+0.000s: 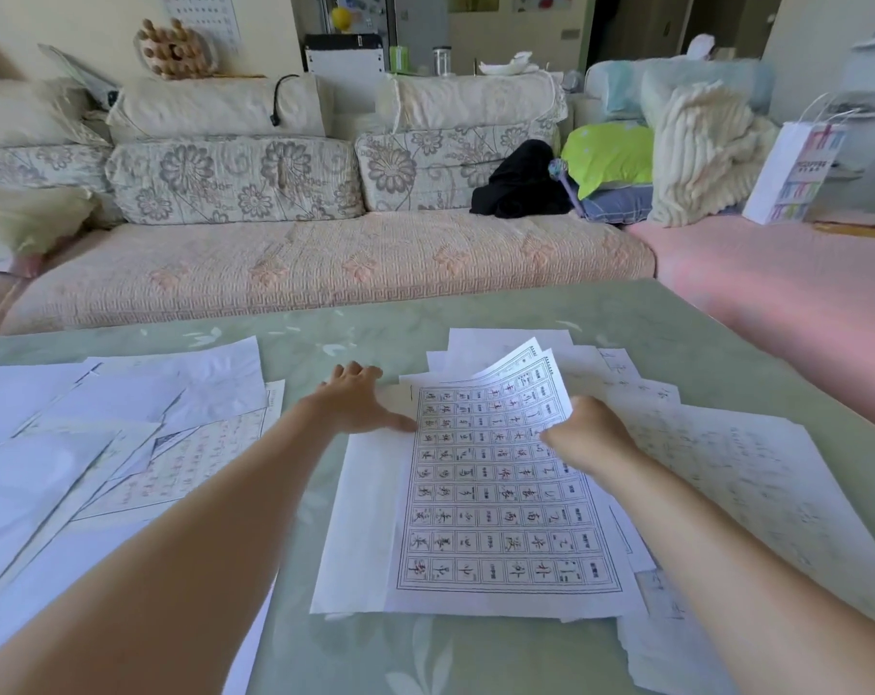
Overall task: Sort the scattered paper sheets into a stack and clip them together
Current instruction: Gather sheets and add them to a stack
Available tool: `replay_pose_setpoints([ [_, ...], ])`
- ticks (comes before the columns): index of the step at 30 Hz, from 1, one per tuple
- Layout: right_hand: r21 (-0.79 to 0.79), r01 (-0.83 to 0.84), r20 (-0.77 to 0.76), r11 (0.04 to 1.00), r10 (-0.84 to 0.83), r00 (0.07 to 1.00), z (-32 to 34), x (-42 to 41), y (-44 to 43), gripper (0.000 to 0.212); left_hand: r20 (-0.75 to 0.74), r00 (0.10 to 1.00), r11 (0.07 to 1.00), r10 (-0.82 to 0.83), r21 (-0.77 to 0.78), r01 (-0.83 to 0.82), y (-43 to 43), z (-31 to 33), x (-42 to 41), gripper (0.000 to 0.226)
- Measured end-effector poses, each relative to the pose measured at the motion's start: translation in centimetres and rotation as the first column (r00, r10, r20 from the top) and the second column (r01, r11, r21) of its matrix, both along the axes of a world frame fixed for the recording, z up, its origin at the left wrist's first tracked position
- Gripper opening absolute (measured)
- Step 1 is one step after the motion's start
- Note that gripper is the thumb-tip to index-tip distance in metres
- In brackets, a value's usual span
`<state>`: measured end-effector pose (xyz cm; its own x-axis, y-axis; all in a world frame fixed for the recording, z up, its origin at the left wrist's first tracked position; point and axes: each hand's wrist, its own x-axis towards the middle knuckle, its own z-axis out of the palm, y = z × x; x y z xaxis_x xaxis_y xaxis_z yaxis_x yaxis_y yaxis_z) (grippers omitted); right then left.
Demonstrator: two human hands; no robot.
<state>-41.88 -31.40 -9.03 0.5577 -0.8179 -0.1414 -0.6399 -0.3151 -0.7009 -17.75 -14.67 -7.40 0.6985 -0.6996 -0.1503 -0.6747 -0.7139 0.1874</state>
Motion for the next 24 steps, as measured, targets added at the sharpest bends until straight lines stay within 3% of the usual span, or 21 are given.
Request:
replay_pose_setpoints([
  [5, -0.004, -0.001, 0.008, 1.0, 0.001, 1.0, -0.1, 0.3, -0.2, 0.017, -0.06, 0.998, 0.999, 0.027, 0.029, -0.025, -0.5, 0.2, 0.8, 0.097],
  [6, -0.003, 0.002, 0.013, 1.0, -0.002, 1.0, -0.1, 0.3, -0.2, 0.017, -0.082, 0.996, 0.999, 0.032, 0.001, -0.032, -0.5, 0.3, 0.9, 0.084],
  [8, 0.004, 0.009, 0.017, 1.0, -0.009, 1.0, -0.2, 0.5, -0.2, 0.016, -0.23, 0.972, 0.973, 0.052, -0.209, -0.101, -0.6, 0.3, 0.8, 0.048],
  [11, 0.037, 0.011, 0.045, 0.999, -0.013, 0.999, 0.0, 0.6, -0.2, 0.014, -0.56, 0.827, 0.764, 0.057, -0.509, -0.397, 0.0, 0.3, 0.4, 0.029],
  [14, 0.061, 0.004, 0.094, 0.998, -0.01, 0.995, 0.5, 0.8, 0.4, 0.012, -0.745, 0.667, 0.611, 0.03, -0.514, -0.602, 1.5, 0.1, -0.1, 0.014],
  [16, 0.071, -0.006, 0.125, 0.997, -0.003, 0.992, 0.8, 0.9, 1.3, 0.013, -0.856, 0.517, 0.648, -0.026, -0.408, -0.643, 2.8, 0.1, -0.8, 0.018],
  [18, 0.09, -0.024, 0.143, 0.996, 0.011, 0.99, 1.0, 1.2, 2.4, 0.016, -0.884, 0.464, 0.754, -0.064, -0.347, -0.558, 4.0, 0.1, -1.5, 0.039],
  [21, 0.134, -0.103, 0.186, 0.986, 0.077, 0.979, 1.5, 2.0, 4.6, 0.016, -0.851, 0.523, 0.799, -0.036, -0.339, -0.497, 5.3, 0.1, -2.1, 0.063],
  [24, 0.176, -0.19, 0.202, 0.966, 0.154, 0.967, 1.9, 2.9, 7.0, 0.014, -0.736, 0.676, 0.809, 0.046, -0.369, -0.457, 6.6, -0.7, -0.9, 0.087],
])
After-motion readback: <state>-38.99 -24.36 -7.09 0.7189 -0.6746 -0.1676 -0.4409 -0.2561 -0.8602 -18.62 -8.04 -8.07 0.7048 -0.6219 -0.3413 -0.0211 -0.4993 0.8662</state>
